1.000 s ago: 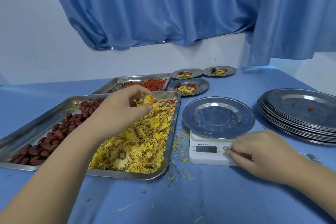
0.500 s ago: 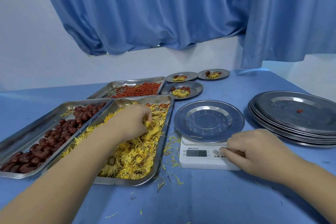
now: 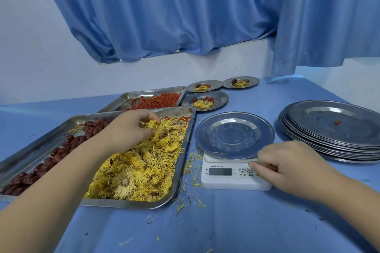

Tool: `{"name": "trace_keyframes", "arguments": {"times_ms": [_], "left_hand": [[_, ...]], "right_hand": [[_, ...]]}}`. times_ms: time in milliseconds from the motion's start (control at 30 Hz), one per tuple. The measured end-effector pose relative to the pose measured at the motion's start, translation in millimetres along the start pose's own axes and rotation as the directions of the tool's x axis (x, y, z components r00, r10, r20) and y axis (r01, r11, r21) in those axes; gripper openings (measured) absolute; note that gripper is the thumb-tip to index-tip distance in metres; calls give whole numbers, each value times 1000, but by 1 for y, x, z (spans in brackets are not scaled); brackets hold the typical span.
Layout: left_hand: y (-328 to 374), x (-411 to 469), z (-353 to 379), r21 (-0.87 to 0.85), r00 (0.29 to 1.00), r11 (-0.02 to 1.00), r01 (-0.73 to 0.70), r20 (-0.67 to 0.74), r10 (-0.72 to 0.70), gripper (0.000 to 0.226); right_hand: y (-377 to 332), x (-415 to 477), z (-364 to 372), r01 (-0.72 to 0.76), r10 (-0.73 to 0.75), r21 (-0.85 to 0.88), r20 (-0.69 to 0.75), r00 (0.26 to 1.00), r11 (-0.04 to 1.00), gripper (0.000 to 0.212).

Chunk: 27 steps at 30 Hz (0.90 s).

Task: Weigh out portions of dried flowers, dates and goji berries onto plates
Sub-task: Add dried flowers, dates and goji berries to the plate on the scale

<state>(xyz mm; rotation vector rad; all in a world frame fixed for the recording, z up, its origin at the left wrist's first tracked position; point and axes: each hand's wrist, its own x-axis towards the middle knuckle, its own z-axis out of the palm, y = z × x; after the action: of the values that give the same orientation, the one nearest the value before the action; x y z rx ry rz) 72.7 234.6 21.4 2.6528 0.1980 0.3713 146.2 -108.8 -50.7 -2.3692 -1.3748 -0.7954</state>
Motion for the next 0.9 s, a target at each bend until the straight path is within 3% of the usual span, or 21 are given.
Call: {"name": "trace_keyframes", "arguments": {"times_ms": [233,467,700,900], "left_hand": [[-5,-2,10,237,970,967,-97,240,38,42],[-10,-8,8,179,979,981,-69,199,33,43],[-8,-14,0,-81,1000,997,5,12,-4,36],[-9,-16,5,16,998,999,40,37,-41,41]], "right_hand": [[0,0,0,-6,6,6,16,1000,1000,48],[1,0,-3,-15,14,26,32,999,1000,50],[2,0,-5,-31,31,41,10,999,999,51],[4,-1,-5,-40,39,46,19,999,998,50]]}}
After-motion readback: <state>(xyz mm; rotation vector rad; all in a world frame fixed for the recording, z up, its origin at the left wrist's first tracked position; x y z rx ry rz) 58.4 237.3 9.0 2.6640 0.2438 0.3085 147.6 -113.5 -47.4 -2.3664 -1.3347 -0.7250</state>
